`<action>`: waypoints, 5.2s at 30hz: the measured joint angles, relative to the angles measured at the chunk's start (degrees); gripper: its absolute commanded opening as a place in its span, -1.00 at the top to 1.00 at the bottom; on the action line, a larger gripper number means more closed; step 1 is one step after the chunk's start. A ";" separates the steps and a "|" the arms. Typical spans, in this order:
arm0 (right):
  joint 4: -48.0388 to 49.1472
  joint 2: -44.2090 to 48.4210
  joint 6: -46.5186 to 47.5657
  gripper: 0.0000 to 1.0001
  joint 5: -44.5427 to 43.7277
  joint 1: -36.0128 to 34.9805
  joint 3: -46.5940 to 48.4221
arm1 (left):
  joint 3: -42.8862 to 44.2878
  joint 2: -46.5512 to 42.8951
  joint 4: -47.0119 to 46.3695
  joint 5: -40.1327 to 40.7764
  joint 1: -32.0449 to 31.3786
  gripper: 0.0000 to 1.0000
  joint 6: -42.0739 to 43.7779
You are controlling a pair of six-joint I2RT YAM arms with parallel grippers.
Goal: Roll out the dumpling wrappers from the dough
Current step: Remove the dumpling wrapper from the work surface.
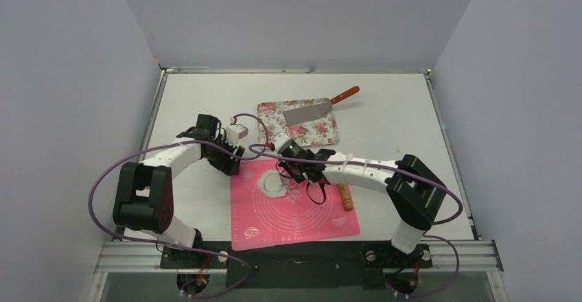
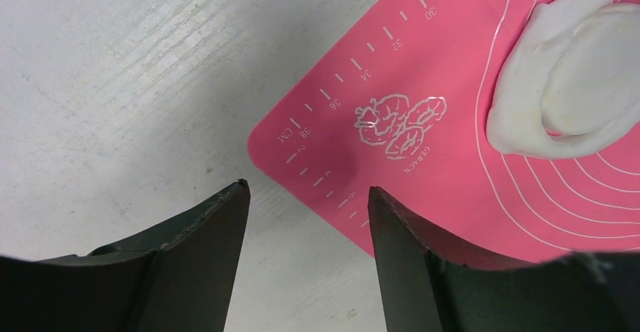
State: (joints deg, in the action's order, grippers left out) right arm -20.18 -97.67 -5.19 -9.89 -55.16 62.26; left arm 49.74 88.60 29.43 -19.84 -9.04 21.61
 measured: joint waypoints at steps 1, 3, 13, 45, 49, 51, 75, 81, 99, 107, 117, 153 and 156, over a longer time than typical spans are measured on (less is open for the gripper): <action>0.00 -0.26 0.00 1.00 -0.02 0.00 0.00 | 0.00 0.04 0.00 0.04 -0.04 -0.15 0.00; 0.02 -0.90 0.00 1.00 -0.02 0.02 0.00 | 0.00 0.09 0.11 0.11 -0.15 -0.16 0.00; 0.85 -2.23 -0.92 1.00 0.48 1.60 -0.61 | 0.00 0.15 0.81 0.11 -0.68 -0.18 0.04; -4.98 -10.29 0.24 1.00 -4.57 1.51 8.72 | 0.09 -0.09 1.22 1.64 -0.61 -0.21 0.02; -5.75 -11.54 1.38 1.00 -5.38 1.64 10.71 | 0.13 -0.11 1.22 1.68 -0.61 -0.21 0.04; -5.77 -12.17 2.12 1.00 -5.77 1.86 11.63 | 0.13 -0.15 1.31 1.73 -0.61 -0.21 0.00; 2.45 -13.79 4.04 1.00 -8.59 4.07 18.16 | 0.15 -2.36 2.16 2.40 0.87 -0.22 0.55; 2.84 -0.92 5.16 1.00 -4.35 4.22 10.73 | 0.44 -2.75 2.58 1.51 0.87 -0.22 1.20; -2.01 -21.18 -5.25 0.68 -0.13 20.00 28.70 | 2.62 -7.02 4.55 -0.37 0.87 -0.22 1.90; -5.35 -24.98 -6.93 -0.65 2.75 20.68 31.76 | 2.67 -7.02 4.94 -0.42 0.87 -0.23 2.03; -2.73 -10.60 -10.14 -0.77 4.85 28.41 27.80 | 2.67 -7.02 5.14 -0.57 0.85 -0.23 2.21; 48.74 -25.14 -60.35 0.76 13.84 48.74 12.04 | 2.82 -7.02 5.86 -0.61 0.83 -0.23 2.56; 49.37 -25.14 -60.26 1.00 14.10 48.72 12.31 | 2.82 -7.02 5.88 -0.63 0.83 -0.23 2.58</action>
State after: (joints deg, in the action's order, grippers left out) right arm 29.19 -122.80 -65.45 4.21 -6.44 74.56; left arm 52.56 81.58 35.31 -20.47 -8.21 24.18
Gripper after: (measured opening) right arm 0.115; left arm 0.615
